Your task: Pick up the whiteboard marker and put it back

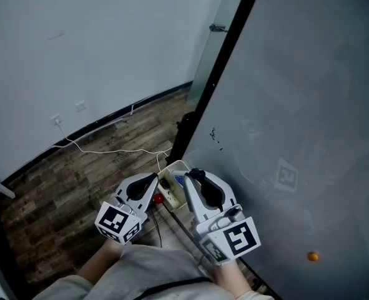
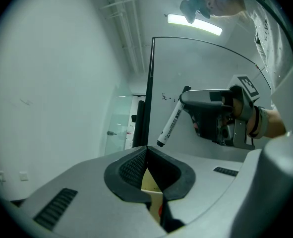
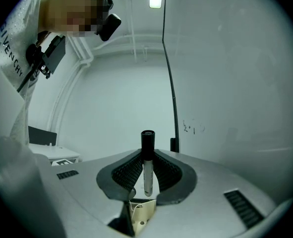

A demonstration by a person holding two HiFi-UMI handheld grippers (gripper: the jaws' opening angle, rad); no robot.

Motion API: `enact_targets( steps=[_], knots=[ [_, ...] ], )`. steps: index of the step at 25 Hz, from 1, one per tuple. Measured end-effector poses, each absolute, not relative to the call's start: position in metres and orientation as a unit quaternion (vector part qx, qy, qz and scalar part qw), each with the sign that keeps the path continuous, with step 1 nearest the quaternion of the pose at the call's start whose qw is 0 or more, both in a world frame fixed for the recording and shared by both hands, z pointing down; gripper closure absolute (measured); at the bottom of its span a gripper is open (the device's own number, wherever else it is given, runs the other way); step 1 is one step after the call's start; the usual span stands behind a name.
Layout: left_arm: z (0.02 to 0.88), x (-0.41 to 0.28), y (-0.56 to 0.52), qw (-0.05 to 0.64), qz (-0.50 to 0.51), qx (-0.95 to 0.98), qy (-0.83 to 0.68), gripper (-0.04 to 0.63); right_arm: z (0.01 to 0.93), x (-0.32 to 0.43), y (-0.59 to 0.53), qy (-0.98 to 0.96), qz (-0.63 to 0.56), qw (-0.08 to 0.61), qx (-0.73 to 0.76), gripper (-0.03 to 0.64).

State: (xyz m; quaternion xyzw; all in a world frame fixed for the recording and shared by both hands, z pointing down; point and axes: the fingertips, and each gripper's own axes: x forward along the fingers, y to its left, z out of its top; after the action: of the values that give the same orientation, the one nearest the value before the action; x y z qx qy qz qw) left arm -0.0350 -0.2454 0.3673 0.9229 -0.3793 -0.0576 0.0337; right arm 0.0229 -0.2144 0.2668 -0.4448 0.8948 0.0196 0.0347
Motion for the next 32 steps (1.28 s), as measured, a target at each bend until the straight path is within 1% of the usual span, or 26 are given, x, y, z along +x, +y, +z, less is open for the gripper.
enact_targets(
  steps=[14, 32],
  knots=[
    [0.3685, -0.0335, -0.2483, 0.032, -0.059, 0.922, -0.38, 0.58, 0.2599, 0.027, -0.2163, 0.894, 0.023, 0.047, -0.445, 0.54],
    [0.3677, -0.035, -0.2537, 0.033, -0.055, 0.921, -0.384, 0.58, 0.2607, 0.031, -0.2176, 0.892, 0.02, 0.043, -0.45, 0.54]
  ],
)
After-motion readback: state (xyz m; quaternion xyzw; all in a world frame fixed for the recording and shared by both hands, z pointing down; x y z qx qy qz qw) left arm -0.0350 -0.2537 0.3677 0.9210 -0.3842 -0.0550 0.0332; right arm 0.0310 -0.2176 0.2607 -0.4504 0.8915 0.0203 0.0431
